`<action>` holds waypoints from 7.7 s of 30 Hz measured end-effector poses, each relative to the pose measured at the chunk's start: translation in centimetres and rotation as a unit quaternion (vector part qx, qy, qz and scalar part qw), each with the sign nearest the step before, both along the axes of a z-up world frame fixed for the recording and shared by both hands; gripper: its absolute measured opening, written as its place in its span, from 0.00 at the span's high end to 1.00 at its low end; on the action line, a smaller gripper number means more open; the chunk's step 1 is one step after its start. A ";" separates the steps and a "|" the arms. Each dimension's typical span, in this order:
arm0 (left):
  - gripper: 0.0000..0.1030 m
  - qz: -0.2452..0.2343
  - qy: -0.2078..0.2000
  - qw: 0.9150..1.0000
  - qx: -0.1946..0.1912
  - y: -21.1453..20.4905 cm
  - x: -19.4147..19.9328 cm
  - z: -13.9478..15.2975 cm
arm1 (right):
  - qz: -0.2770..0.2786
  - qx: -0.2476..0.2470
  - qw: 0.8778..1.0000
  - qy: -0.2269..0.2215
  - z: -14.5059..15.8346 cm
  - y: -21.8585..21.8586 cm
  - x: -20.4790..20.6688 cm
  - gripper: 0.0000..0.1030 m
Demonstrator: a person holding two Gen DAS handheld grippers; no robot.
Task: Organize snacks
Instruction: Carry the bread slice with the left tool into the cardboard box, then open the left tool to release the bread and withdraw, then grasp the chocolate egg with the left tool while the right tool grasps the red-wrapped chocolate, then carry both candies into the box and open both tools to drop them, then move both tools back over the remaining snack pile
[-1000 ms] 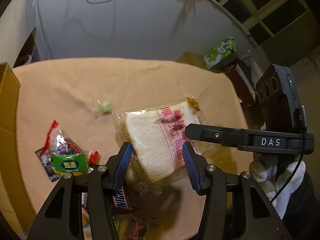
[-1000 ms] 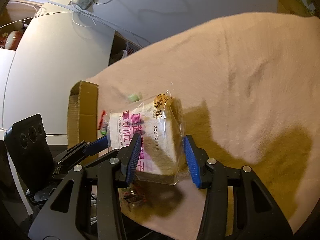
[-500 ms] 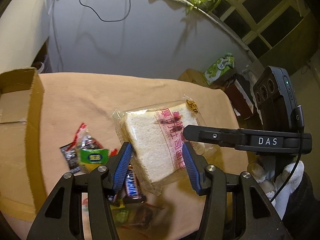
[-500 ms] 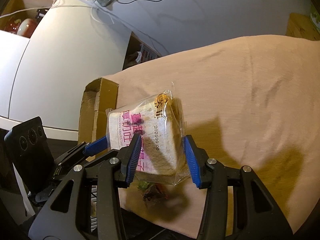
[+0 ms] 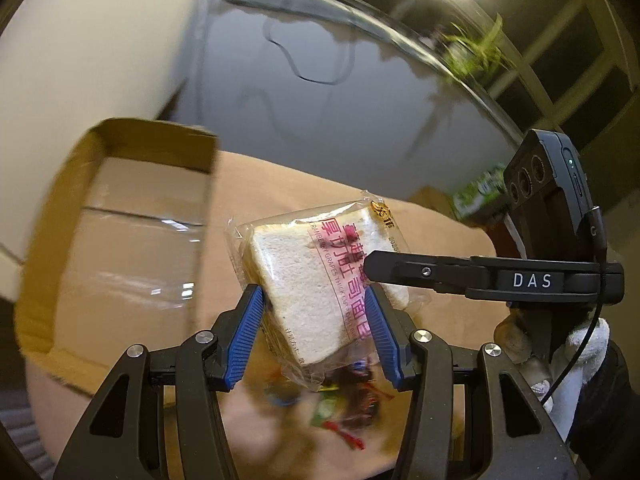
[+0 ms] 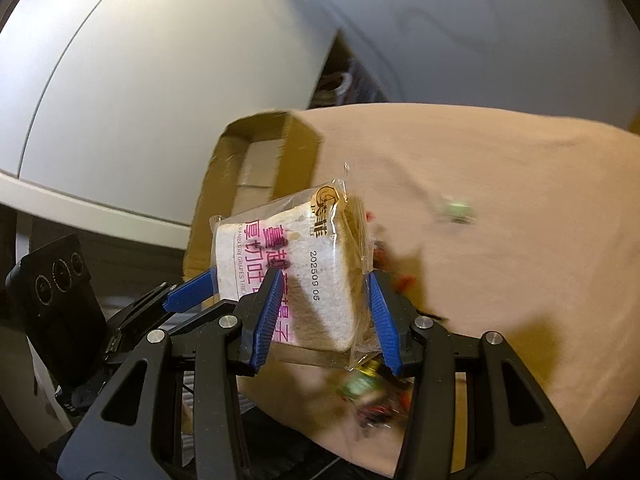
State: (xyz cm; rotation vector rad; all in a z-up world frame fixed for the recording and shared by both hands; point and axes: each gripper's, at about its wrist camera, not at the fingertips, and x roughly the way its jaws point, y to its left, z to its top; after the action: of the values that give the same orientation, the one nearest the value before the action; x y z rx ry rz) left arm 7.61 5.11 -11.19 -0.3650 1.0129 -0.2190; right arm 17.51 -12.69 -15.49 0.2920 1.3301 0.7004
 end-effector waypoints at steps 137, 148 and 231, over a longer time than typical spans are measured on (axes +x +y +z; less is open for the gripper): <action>0.70 -0.078 0.067 0.991 0.090 -3.3 -5.1 -8.8 | 0.073 -0.153 0.984 -0.050 -5.6 -1.9 -12.8 0.47; 0.70 -0.040 0.033 0.995 0.083 -0.6 -5.7 -5.3 | 0.081 -0.132 0.984 -0.086 -1.8 -1.0 -11.8 0.47; 0.66 0.070 0.012 0.993 0.095 7.0 -3.4 -2.3 | 0.157 -0.155 0.956 -0.194 2.1 13.5 1.6 0.32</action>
State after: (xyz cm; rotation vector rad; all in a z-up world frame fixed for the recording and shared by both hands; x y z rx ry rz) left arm 4.22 12.11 -13.47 -0.2640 1.0190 0.0094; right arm 19.08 0.77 -13.36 -0.3055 1.0939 0.7548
